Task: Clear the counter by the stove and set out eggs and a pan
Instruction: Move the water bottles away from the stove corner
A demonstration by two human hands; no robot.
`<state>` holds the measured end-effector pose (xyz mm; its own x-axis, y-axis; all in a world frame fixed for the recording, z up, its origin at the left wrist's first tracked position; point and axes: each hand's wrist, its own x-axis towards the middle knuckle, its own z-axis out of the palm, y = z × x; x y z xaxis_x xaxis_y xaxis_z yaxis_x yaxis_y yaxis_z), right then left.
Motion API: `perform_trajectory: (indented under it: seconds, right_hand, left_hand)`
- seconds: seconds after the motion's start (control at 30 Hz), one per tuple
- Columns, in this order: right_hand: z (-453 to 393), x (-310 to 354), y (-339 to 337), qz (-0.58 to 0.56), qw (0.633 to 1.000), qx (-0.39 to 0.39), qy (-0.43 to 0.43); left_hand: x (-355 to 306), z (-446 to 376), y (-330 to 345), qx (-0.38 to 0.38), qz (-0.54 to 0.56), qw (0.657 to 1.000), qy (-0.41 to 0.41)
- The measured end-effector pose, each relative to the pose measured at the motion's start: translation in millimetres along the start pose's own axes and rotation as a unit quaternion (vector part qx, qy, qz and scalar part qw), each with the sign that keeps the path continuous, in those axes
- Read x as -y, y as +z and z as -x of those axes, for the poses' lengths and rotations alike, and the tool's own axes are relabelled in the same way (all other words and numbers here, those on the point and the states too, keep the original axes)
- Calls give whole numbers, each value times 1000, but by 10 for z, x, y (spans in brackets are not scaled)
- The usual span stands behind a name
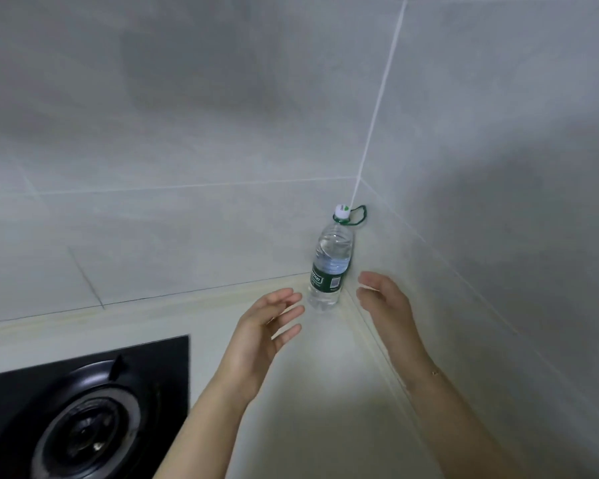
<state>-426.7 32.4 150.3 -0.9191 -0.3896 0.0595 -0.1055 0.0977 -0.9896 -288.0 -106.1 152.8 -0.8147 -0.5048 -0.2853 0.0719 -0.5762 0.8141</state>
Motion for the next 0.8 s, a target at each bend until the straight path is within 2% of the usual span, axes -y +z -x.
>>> perform_trajectory:
  seconds: [0.17,0.3,0.47,0.57,0.67,0.8]
  right_hand:
    - [-848,-164,206,-9,999,-28,-26]
    - [-1389,-432,402,73,993,-60,-63]
    - [-1937,-554,660,88,991,-47,-92]
    - [-2141,-572,762,76,992,-70,-73]
    - [-2194,-536,803,41,990,-126,-45]
    - [-1970,-503,824,26,988,-122,-85]
  left_hand:
    - [-7,-424,213,-32,36,999,9]
    - [17,-659,228,-51,34,998,11]
    - [114,-831,60,-76,31,997,4]
    - [157,-863,-36,-85,35,996,0]
    - [159,-883,-120,-91,38,995,-2]
    - [180,-849,-185,-87,51,995,-10]
